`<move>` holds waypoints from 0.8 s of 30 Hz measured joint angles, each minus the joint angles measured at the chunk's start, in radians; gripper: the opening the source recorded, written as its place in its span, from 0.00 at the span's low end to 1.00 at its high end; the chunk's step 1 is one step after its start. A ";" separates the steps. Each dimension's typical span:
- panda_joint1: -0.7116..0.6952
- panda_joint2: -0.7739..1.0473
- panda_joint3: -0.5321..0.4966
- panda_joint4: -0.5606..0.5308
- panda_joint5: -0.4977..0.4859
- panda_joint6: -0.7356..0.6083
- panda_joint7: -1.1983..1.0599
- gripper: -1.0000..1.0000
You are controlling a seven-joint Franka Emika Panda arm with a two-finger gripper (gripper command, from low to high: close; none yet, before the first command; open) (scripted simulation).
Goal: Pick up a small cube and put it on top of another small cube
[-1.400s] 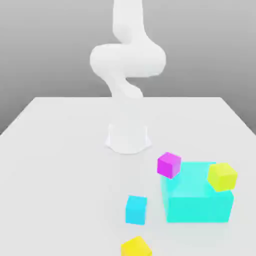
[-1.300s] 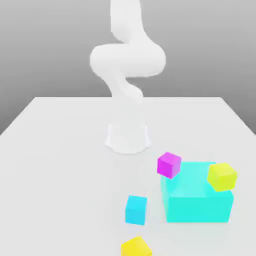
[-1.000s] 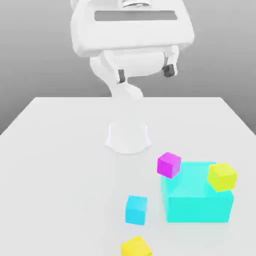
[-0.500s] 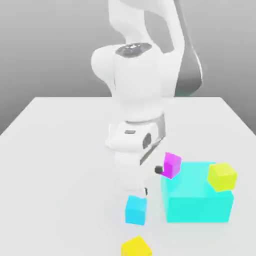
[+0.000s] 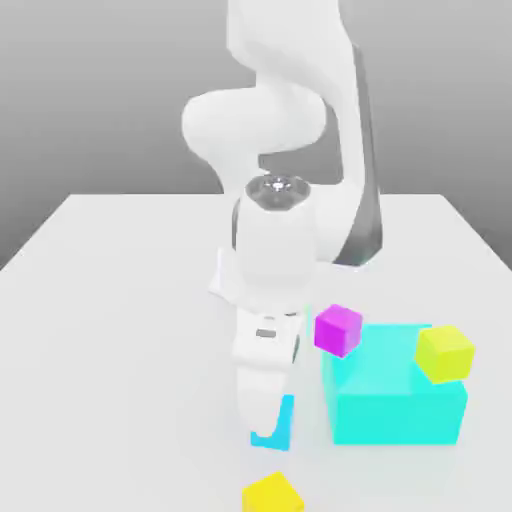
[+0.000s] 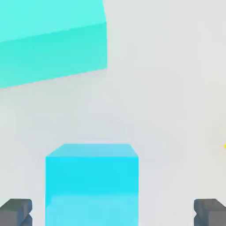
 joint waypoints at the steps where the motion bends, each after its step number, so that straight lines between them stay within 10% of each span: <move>1: -0.020 0.019 0.026 0.003 0.023 0.014 -0.016 0.50; 3: -0.071 0.058 0.087 0.008 0.062 0.044 -0.045 0.50; 4: -0.092 0.074 0.112 0.010 0.076 0.056 -0.054 0.00; 24: 0.049 -0.147 -0.095 -0.035 -0.197 -0.111 0.148 0.00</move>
